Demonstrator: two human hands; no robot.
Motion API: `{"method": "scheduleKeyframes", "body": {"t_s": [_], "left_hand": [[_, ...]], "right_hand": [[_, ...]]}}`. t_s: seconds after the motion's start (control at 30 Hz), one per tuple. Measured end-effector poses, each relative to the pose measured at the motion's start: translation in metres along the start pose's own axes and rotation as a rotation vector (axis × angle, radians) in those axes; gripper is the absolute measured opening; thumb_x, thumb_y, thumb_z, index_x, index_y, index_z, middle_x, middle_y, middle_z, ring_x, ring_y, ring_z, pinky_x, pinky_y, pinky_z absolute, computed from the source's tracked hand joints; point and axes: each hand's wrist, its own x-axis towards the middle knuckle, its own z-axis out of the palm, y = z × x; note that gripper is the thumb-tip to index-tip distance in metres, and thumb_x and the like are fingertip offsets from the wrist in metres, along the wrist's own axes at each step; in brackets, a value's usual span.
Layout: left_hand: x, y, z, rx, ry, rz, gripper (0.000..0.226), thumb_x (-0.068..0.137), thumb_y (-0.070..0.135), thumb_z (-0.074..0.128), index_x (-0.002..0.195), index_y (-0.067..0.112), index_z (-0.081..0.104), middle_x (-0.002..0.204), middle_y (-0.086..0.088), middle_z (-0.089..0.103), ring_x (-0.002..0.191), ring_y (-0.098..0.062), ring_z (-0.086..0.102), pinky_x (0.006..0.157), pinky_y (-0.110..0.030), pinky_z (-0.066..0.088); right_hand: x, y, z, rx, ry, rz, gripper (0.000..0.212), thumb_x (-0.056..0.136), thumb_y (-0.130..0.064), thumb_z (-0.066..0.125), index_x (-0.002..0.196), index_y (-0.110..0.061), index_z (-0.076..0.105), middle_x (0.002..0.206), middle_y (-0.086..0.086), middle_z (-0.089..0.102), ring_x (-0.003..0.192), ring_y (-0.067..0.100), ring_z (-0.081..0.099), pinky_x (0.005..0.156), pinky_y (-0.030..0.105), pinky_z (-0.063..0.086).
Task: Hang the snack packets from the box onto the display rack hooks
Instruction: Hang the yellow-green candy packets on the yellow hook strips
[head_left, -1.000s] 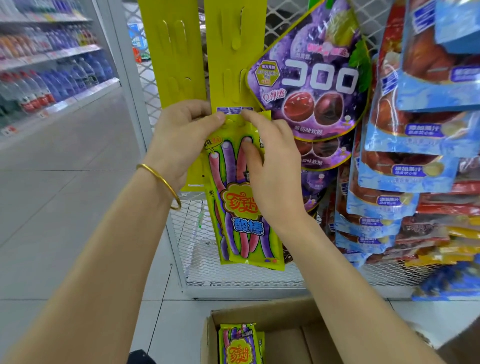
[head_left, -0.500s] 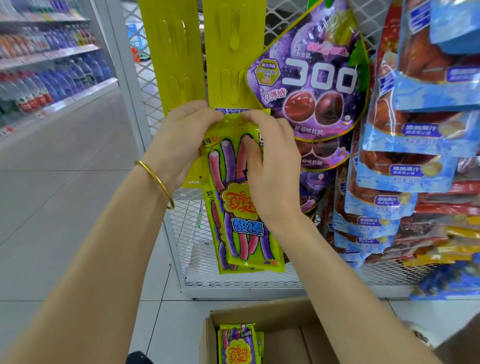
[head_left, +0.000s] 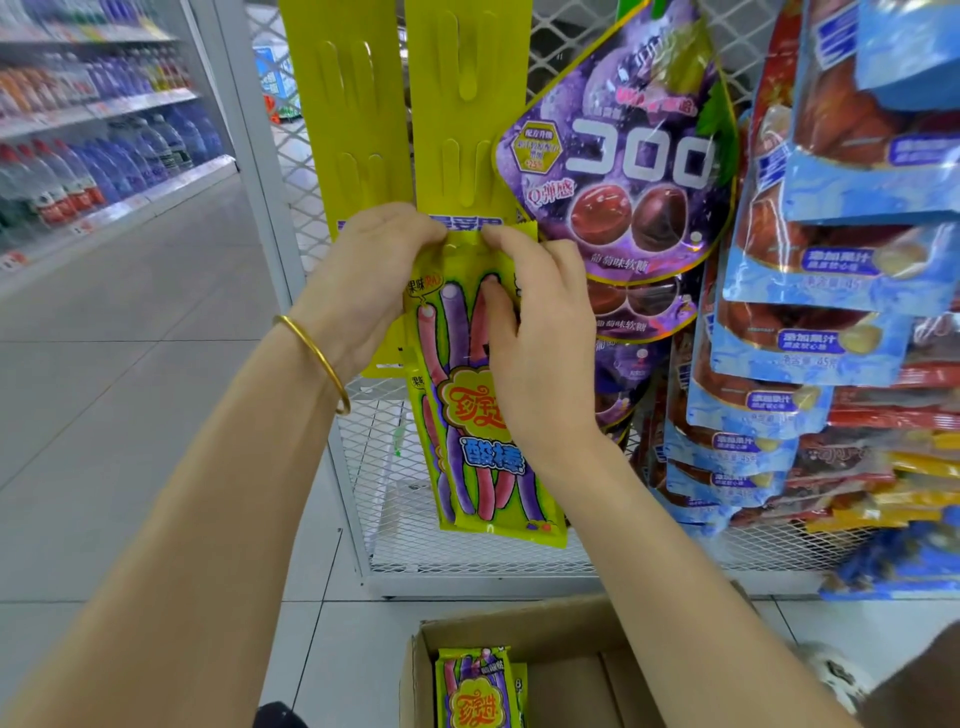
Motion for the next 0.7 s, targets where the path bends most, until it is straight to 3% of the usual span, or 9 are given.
{"method": "scheduleKeyframes", "body": {"t_s": [0.13,0.27,0.37,0.47,0.63,0.7], "left_hand": [[-0.002,0.0,-0.002,-0.011,-0.015,0.004,0.03,0.088,0.005,0.051,0.061,0.019,0.05,0.078,-0.01,0.054,0.069,-0.02,0.053,0.07,-0.035,0.041],[-0.007,0.002,-0.001,0.102,-0.051,0.03,0.006,0.083,0.014,0.063,0.082,0.009,0.065,0.087,-0.012,0.068,0.075,-0.021,0.062,0.077,-0.038,0.048],[-0.005,0.003,0.002,0.102,0.018,0.035,0.02,0.075,0.016,0.069,0.056,0.018,0.065,0.064,0.001,0.067,0.06,-0.014,0.061,0.068,-0.032,0.048],[-0.001,0.003,0.005,0.084,0.113,0.017,0.015,0.06,0.022,0.07,0.05,0.018,0.06,0.059,0.001,0.062,0.062,-0.02,0.058,0.069,-0.037,0.047],[-0.003,0.005,0.01,0.126,0.176,0.028,0.021,0.053,0.027,0.069,0.04,0.02,0.055,0.058,-0.005,0.048,0.068,-0.022,0.046,0.063,-0.038,0.037],[-0.003,0.007,0.011,0.137,0.183,0.019,0.024,0.056,0.026,0.067,0.041,0.019,0.049,0.055,-0.003,0.042,0.063,-0.021,0.041,0.058,-0.036,0.032]], "right_hand": [[0.0,0.0,-0.001,-0.008,-0.01,0.011,0.034,0.09,-0.008,0.048,0.123,-0.011,0.057,0.104,0.012,0.051,0.086,0.03,0.055,0.073,0.048,0.047],[0.001,-0.003,-0.001,-0.008,0.01,-0.008,0.035,0.089,-0.01,0.047,0.123,-0.01,0.057,0.104,0.013,0.051,0.086,0.032,0.056,0.071,0.047,0.048],[0.002,-0.006,-0.001,-0.004,0.042,-0.021,0.036,0.088,-0.013,0.045,0.121,-0.009,0.059,0.102,0.014,0.052,0.084,0.033,0.056,0.068,0.046,0.049],[0.001,-0.005,-0.001,-0.012,0.049,-0.032,0.037,0.089,-0.014,0.044,0.121,-0.007,0.059,0.1,0.015,0.052,0.081,0.03,0.055,0.066,0.045,0.049],[0.001,-0.002,0.001,-0.043,0.057,-0.009,0.037,0.088,-0.012,0.048,0.124,-0.01,0.059,0.099,0.014,0.052,0.081,0.02,0.049,0.065,0.045,0.049],[0.0,-0.003,0.001,-0.038,0.048,0.012,0.037,0.089,-0.013,0.048,0.124,-0.012,0.059,0.099,0.014,0.052,0.082,0.025,0.053,0.067,0.046,0.049]]}}
